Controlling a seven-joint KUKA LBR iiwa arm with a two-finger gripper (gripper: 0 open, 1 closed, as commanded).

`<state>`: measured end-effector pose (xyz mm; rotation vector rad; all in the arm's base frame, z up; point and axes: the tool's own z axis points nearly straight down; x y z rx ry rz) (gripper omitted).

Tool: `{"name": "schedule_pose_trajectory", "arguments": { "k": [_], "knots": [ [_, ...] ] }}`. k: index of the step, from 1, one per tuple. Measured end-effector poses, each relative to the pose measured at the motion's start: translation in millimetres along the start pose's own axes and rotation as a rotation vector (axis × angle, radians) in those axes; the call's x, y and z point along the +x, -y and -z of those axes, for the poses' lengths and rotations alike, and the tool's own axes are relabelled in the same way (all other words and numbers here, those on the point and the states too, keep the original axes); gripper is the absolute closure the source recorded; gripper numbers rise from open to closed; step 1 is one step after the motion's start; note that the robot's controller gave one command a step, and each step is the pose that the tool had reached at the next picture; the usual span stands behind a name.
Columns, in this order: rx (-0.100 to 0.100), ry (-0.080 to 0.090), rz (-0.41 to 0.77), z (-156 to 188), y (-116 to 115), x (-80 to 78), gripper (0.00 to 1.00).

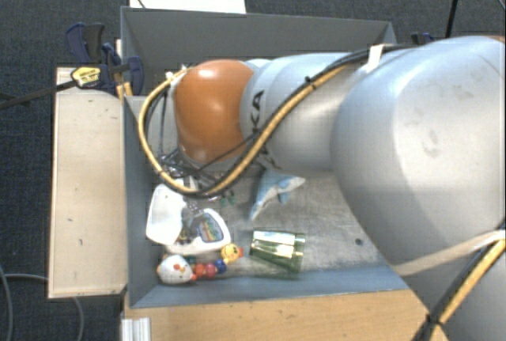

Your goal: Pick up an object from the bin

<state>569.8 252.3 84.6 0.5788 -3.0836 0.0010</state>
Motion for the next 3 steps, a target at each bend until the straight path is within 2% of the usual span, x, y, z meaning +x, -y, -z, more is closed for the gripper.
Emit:
{"name": "schedule_pose_trajectory", "arguments": {
  "k": [1, 2, 3],
  "knots": [
    [0.004, 0.019, 0.432, -2.2, 4.7, -9.3, 0.0],
    [0.002, -0.005, 0.277, -5.9, 7.6, -18.0, 1.0],
    [0.001, -0.005, 0.276, -5.9, 7.7, -18.0, 1.0]
  ]
}}
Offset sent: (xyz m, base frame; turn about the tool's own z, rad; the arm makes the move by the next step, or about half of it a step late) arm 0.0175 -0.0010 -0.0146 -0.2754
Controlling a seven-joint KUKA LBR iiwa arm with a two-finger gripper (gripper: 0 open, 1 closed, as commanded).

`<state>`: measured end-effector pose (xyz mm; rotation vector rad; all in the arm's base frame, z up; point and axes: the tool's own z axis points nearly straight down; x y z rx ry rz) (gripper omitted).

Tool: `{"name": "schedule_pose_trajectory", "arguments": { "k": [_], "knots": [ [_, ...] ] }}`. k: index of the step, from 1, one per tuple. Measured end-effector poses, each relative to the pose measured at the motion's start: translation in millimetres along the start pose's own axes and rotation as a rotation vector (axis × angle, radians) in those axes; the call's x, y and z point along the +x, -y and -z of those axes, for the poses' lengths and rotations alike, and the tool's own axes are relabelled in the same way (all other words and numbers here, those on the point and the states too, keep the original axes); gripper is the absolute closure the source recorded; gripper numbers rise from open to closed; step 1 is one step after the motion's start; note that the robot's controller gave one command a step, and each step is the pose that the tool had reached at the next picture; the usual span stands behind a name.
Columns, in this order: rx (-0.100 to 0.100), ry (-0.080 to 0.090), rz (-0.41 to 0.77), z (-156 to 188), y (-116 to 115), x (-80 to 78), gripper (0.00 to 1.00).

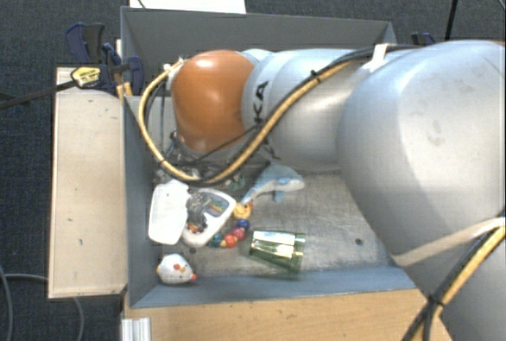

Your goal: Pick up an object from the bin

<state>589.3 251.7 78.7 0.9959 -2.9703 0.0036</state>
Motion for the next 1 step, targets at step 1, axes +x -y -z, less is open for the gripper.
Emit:
{"name": "schedule_pose_trajectory", "arguments": {
  "k": [1],
  "knots": [
    [0.0, 0.0, 0.0, 3.7, -0.1, 1.0, 1.0]
  ]
}}
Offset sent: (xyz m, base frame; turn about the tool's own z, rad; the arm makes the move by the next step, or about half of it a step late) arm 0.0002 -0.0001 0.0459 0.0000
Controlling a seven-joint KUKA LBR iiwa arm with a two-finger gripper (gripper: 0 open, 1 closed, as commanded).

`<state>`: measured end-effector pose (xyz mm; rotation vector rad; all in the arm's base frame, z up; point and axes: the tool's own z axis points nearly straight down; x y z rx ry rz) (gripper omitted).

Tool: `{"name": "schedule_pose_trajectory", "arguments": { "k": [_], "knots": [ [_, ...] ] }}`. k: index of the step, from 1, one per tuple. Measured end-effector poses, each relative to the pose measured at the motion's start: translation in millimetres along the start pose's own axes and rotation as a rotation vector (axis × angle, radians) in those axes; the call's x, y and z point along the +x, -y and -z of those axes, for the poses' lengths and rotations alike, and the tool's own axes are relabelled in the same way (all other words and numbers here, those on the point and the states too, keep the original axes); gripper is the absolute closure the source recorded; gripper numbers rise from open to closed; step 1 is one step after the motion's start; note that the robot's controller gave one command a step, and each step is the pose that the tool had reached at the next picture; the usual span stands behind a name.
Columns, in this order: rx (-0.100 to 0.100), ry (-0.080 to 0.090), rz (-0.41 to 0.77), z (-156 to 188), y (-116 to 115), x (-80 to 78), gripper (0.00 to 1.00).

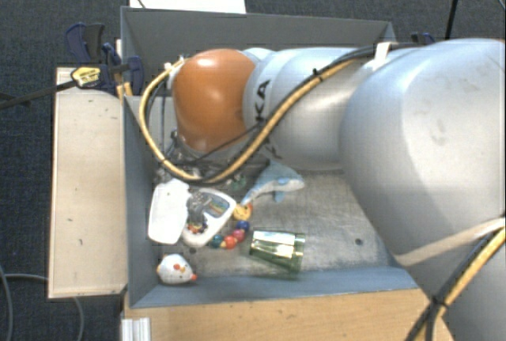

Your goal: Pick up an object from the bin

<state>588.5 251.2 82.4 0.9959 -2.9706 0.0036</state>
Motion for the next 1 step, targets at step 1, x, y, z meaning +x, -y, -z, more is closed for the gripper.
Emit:
{"name": "schedule_pose_trajectory", "arguments": {
  "k": [1],
  "knots": [
    [0.001, 0.011, -0.002, 13.4, 0.2, -0.6, 1.0]
  ]
}}
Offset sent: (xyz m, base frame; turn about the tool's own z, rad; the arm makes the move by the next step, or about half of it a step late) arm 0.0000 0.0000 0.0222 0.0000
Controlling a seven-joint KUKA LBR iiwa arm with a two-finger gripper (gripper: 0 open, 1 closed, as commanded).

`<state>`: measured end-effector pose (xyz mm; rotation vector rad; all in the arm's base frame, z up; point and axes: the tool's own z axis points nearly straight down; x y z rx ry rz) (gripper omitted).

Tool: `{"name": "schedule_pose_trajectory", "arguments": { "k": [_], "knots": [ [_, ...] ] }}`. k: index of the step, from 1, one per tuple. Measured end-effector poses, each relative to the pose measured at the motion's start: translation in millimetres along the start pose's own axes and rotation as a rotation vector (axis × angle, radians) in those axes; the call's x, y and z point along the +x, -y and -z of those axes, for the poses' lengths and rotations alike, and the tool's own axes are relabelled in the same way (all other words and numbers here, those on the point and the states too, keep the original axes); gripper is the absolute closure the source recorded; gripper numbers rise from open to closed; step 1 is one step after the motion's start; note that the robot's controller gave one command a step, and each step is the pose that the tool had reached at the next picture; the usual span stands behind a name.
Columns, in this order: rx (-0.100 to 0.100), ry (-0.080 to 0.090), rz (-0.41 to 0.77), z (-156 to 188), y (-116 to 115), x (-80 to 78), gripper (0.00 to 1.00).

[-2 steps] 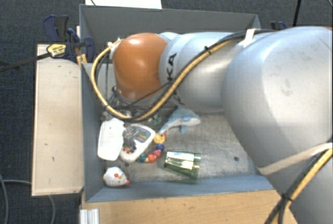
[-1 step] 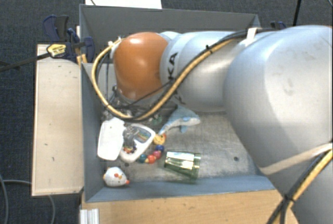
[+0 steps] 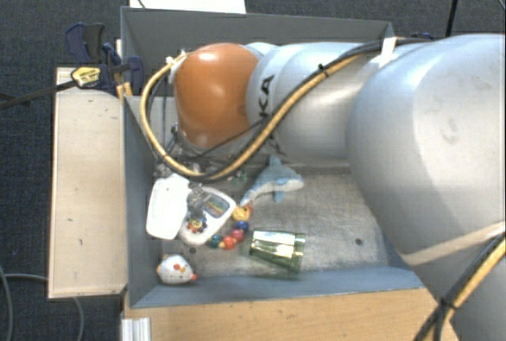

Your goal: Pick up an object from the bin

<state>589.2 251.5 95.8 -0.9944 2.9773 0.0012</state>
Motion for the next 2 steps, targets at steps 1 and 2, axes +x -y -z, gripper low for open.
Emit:
{"name": "schedule_pose_trajectory", "arguments": {
  "k": [1, 2],
  "knots": [
    [0.0, 0.004, -0.001, 12.8, -0.2, -0.5, 1.0],
    [0.001, 0.004, -0.001, 21.2, -0.2, -0.8, 1.0]
  ]
}}
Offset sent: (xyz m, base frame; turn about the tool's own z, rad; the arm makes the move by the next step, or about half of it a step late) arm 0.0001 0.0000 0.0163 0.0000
